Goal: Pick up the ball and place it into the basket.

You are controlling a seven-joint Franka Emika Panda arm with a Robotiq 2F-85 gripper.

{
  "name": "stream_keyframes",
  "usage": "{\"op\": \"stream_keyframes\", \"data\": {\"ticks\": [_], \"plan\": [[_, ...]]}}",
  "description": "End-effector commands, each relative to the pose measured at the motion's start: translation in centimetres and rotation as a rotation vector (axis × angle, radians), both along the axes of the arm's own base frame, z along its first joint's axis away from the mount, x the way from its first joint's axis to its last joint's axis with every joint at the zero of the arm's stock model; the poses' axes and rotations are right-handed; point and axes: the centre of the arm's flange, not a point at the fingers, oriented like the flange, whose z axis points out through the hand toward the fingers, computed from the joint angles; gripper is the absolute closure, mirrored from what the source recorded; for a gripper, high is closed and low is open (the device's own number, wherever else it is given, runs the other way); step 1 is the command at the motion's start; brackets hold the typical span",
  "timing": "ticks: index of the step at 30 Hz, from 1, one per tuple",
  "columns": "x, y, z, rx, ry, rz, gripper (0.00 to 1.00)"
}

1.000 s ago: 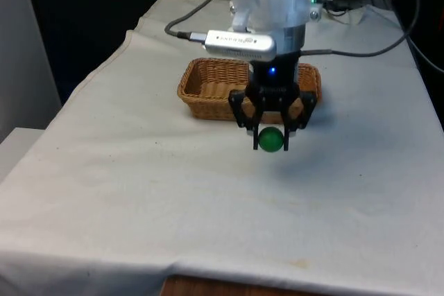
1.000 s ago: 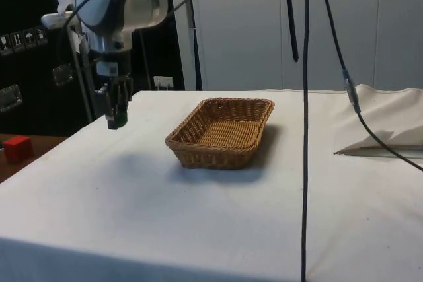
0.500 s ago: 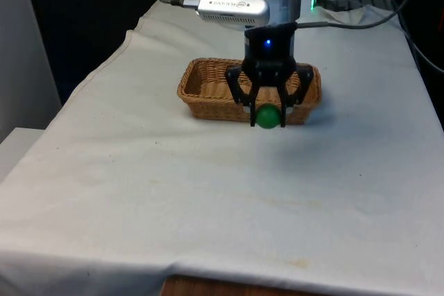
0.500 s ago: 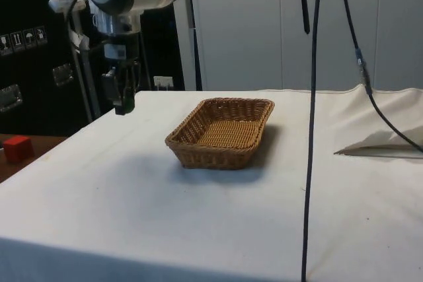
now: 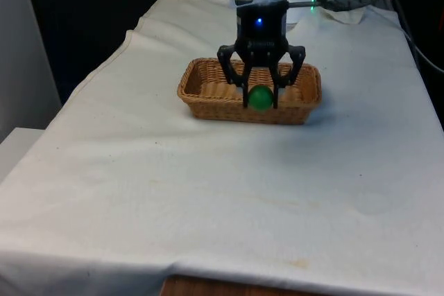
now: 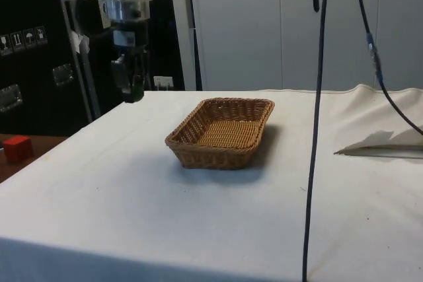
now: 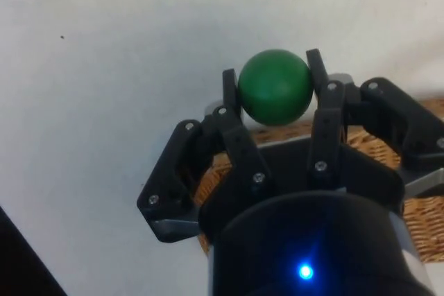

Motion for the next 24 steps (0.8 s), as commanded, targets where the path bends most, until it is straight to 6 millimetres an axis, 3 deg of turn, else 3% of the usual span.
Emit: {"op": "stream_keyframes", "data": {"ticks": [1, 19, 24], "plan": [[-0.3, -0.2, 0.3, -0.011, 0.000, -0.007, 1.00], [-2.9, -1.9, 1.4, 0.003, 0.021, -0.018, 1.00], [-4.5, -2.3, 1.7, -0.008, 0.022, -0.023, 1.00]]}}
